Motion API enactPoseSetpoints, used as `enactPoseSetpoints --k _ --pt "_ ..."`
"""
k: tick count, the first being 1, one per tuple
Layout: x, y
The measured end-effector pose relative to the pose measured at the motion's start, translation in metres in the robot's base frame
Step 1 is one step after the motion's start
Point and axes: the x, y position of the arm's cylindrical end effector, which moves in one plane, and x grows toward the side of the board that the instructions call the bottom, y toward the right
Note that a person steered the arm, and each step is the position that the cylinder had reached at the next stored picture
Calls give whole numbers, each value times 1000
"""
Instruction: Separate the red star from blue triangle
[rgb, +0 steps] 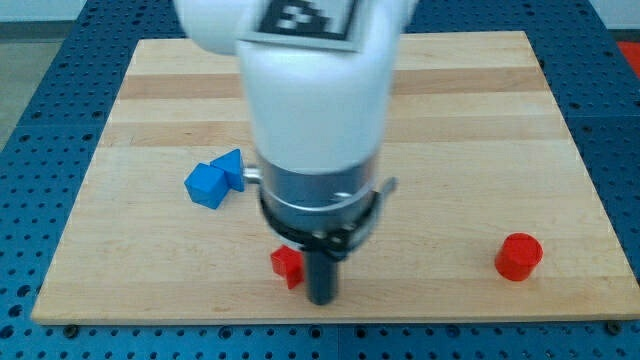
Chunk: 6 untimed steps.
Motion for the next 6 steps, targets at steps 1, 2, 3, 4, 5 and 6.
enactPoseSetpoints --k 1,2,3,4,5,6 --pt "-55 -62" --pt "-115 -118" --pt "-126 -131" --pt "-116 -107" --pt "-82 -26" --pt "-57 -5"
